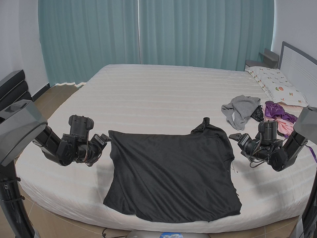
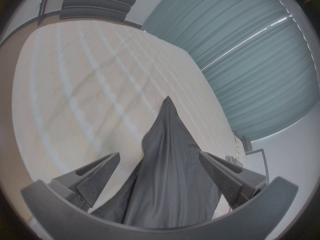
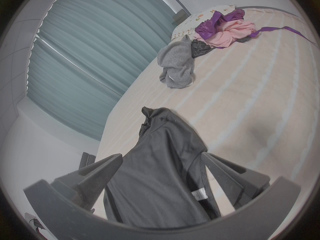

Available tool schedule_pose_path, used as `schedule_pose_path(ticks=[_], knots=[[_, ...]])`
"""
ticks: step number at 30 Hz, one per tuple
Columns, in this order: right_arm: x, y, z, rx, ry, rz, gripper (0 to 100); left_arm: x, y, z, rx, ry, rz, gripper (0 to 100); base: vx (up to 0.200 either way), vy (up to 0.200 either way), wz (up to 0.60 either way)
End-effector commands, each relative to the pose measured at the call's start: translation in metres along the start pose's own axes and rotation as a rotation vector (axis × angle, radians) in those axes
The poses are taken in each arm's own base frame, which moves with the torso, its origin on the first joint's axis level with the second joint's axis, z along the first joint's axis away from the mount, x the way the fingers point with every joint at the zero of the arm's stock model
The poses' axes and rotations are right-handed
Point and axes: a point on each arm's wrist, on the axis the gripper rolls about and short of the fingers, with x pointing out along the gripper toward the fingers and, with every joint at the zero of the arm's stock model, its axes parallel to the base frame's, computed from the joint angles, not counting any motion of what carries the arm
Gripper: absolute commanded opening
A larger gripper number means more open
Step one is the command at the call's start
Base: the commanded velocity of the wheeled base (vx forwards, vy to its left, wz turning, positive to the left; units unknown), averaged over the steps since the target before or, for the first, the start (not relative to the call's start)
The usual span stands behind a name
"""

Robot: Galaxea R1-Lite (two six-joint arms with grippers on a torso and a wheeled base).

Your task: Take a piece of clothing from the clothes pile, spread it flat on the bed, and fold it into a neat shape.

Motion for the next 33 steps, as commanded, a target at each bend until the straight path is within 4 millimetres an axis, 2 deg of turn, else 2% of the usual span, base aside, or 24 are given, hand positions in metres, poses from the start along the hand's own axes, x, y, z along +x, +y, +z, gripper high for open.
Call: schedule_pose_path(ticks=[1, 4, 7, 11, 16, 24, 27, 33], knots=[[-0.012, -0.009, -0.011, 0.008, 0.046, 0.003, 100, -0.019, 0.007, -0.016, -0.026, 0.036, -0.008, 100, 0.0, 0.0, 0.0], [-0.01, -0.015, -0.017, 0.002, 0.063, 0.001, 100, -0.017, 0.004, -0.02, -0.068, 0.039, -0.04, 100, 0.0, 0.0, 0.0], [-0.011, -0.018, -0.024, 0.001, 0.079, 0.016, 100, -0.015, 0.013, -0.031, -0.064, 0.082, -0.013, 100, -0.2, 0.0, 0.0], [-0.016, -0.02, -0.036, -0.011, 0.11, 0.029, 100, -0.013, 0.022, -0.036, -0.067, 0.123, -0.002, 100, -0.2, 0.0, 0.0], [-0.018, -0.022, -0.04, -0.013, 0.112, 0.035, 100, -0.012, 0.026, -0.038, -0.067, 0.131, 0.011, 100, -0.2, 0.0, 0.0], [-0.018, -0.023, -0.043, -0.013, 0.12, 0.031, 100, -0.01, 0.042, -0.05, -0.051, 0.15, 0.042, 100, 0.0, 0.0, 0.0], [-0.018, -0.023, -0.043, -0.013, 0.121, 0.032, 100, -0.004, 0.045, -0.063, -0.001, 0.149, 0.061, 100, 0.0, 0.0, 0.0], [-0.016, -0.026, -0.045, -0.013, 0.128, 0.023, 100, -0.001, 0.052, -0.073, 0.081, 0.133, 0.093, 100, 0.0, 0.0, 0.0]])
